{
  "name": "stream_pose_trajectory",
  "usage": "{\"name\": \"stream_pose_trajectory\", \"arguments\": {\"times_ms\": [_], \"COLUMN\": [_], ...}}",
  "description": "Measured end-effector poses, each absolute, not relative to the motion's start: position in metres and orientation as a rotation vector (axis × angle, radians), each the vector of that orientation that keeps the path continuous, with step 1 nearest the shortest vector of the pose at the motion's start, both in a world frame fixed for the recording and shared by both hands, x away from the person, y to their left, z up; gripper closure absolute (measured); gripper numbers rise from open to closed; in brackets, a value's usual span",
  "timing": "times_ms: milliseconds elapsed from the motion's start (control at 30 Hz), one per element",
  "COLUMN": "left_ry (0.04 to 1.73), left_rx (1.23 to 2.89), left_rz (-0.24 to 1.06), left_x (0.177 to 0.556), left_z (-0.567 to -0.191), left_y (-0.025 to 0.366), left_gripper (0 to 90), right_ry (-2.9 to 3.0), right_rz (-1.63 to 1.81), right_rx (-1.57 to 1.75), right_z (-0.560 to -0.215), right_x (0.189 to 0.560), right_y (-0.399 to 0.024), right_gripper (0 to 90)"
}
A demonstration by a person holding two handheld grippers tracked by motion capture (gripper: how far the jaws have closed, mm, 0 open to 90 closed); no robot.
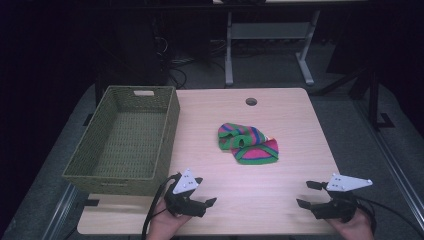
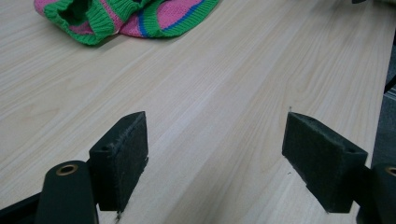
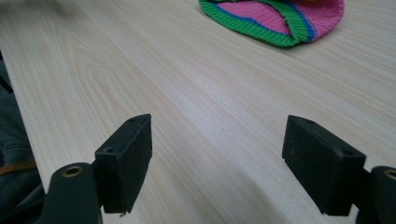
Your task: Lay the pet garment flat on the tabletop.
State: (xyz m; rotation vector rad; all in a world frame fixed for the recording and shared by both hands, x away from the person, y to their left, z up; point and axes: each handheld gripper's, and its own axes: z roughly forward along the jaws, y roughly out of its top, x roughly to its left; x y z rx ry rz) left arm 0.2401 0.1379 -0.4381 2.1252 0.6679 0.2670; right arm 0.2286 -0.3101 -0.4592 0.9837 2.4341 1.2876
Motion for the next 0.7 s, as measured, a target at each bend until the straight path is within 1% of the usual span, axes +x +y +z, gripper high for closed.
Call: {"name": "stream_pose_trajectory", "arguments": {"times_ms": [100,200,700], "left_ry": [0.681,0.679,0.665], "left_rx": [2.109,2.110,2.110], "left_rz": [0.235,0.238,0.242], "left_x": [0.241,0.242,0.239], "left_z": [-0.440,-0.440,-0.439], "left_y": [0.138,0.137,0.137], "left_gripper": [22.1,22.1,21.9], "right_ry": [2.441,2.466,2.576], "right_rz": [1.314,1.310,1.296], "right_rx": [0.974,0.969,0.857], "right_z": [-0.459,-0.458,-0.427], "right_x": [0.232,0.237,0.267], "right_y": [-0.307,-0.304,-0.276], "right_gripper": [23.8,23.8,23.7]}}
